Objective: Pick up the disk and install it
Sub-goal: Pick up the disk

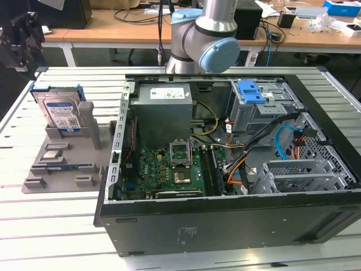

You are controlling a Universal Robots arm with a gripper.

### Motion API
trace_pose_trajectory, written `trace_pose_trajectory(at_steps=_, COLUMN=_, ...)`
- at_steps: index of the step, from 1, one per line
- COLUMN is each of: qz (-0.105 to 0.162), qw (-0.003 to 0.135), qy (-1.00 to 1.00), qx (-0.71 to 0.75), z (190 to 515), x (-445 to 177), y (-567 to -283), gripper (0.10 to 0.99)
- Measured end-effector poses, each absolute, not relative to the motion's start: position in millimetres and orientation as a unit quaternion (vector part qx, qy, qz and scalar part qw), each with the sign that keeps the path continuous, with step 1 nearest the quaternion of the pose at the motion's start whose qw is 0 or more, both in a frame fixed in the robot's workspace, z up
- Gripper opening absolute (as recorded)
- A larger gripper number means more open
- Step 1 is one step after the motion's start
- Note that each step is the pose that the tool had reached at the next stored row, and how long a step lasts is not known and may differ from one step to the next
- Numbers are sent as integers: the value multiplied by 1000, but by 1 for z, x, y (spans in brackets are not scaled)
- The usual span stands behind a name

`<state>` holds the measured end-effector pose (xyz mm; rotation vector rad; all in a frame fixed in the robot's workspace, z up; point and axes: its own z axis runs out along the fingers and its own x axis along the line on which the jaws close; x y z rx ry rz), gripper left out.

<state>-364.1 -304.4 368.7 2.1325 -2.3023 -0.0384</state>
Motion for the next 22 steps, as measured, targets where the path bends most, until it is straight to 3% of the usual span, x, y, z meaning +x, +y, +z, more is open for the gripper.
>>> trace_pose_trajectory(at_steps=22, qz=-7, qw=7, qy=-707, qx=707, z=313, x=-358, y=-302, gripper=600)
